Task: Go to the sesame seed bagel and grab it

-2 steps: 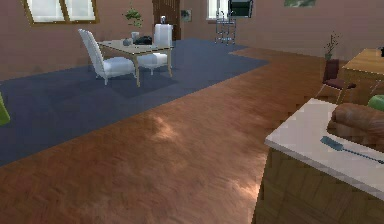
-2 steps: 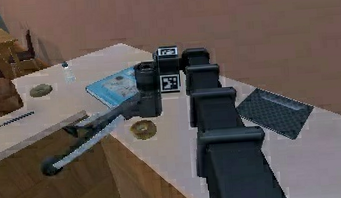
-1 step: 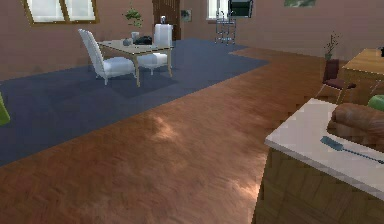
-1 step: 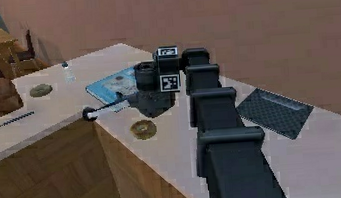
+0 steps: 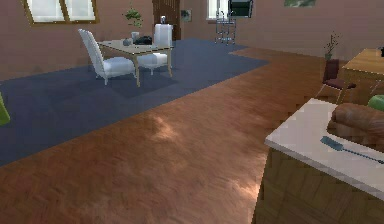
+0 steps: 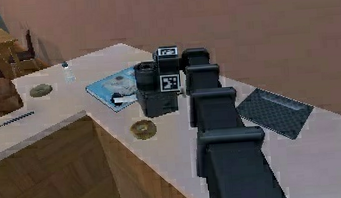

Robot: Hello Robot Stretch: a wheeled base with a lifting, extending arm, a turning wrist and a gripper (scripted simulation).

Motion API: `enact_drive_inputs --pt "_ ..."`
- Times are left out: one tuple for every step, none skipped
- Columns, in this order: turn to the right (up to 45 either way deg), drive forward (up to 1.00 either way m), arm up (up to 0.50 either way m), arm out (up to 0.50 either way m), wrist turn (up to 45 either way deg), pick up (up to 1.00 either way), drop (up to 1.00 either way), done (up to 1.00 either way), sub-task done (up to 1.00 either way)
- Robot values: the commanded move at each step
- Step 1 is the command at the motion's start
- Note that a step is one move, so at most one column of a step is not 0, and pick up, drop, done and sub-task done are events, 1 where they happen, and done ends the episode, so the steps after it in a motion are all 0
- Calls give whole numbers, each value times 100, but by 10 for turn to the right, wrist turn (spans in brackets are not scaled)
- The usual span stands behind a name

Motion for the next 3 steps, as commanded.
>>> enact_drive_inputs --pt "0 0 -16 0 0 0 0 0 0" --pt "0 0 0 0 0 100 0 0 0" --pt "0 0 10 0 0 0 0 0 0"
